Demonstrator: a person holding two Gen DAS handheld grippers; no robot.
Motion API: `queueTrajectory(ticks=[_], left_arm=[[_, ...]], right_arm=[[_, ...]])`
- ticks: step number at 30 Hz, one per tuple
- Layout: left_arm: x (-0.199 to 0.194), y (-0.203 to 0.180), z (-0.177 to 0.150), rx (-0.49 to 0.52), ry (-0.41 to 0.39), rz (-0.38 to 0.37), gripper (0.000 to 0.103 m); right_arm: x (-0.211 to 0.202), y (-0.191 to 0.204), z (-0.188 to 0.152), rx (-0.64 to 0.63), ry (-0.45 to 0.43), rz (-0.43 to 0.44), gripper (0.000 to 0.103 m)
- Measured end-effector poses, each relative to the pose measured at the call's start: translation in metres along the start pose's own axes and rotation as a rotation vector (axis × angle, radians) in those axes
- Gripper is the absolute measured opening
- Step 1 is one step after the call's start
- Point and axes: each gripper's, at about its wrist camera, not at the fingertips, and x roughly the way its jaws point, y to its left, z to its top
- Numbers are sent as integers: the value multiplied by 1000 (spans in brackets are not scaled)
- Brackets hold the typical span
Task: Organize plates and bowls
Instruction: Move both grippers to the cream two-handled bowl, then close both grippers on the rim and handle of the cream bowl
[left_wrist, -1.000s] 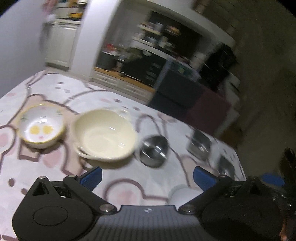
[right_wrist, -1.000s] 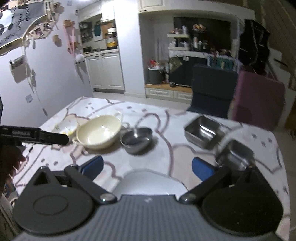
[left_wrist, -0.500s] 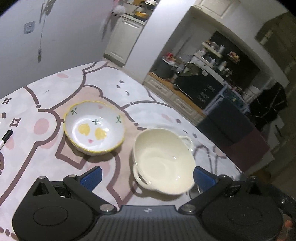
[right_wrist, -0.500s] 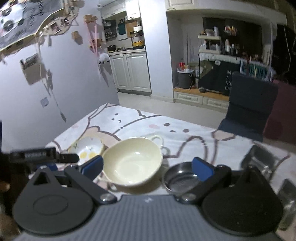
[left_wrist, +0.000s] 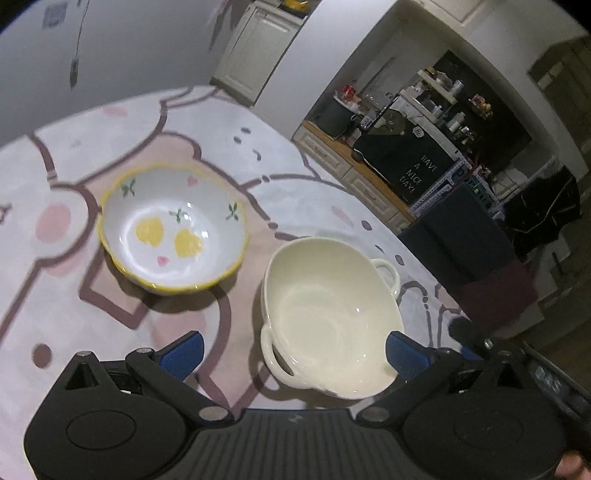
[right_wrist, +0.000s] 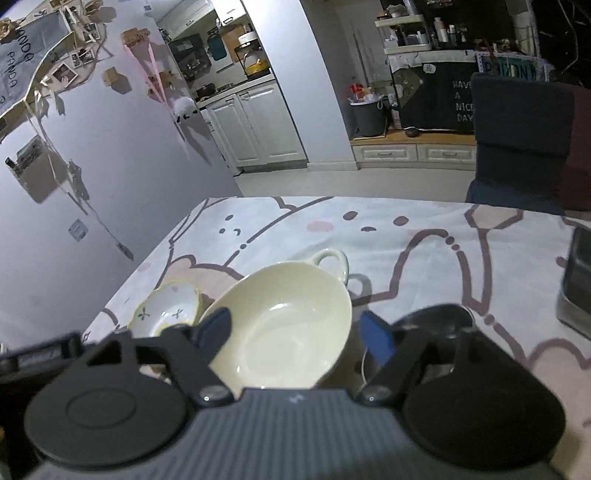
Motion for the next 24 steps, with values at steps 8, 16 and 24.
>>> queueTrajectory(ticks=[8,16,24], left_arm=[[29,6,0,-59,77,6,79],[45,8,-2,-96,118,-12,51],[53,15,-1,-107,154,-16,39]], right_arm=[[45,5,44,-181,102,1,61],[91,11,79,-248,203,-52,50],[134,1,81,-213,260,-129,27]])
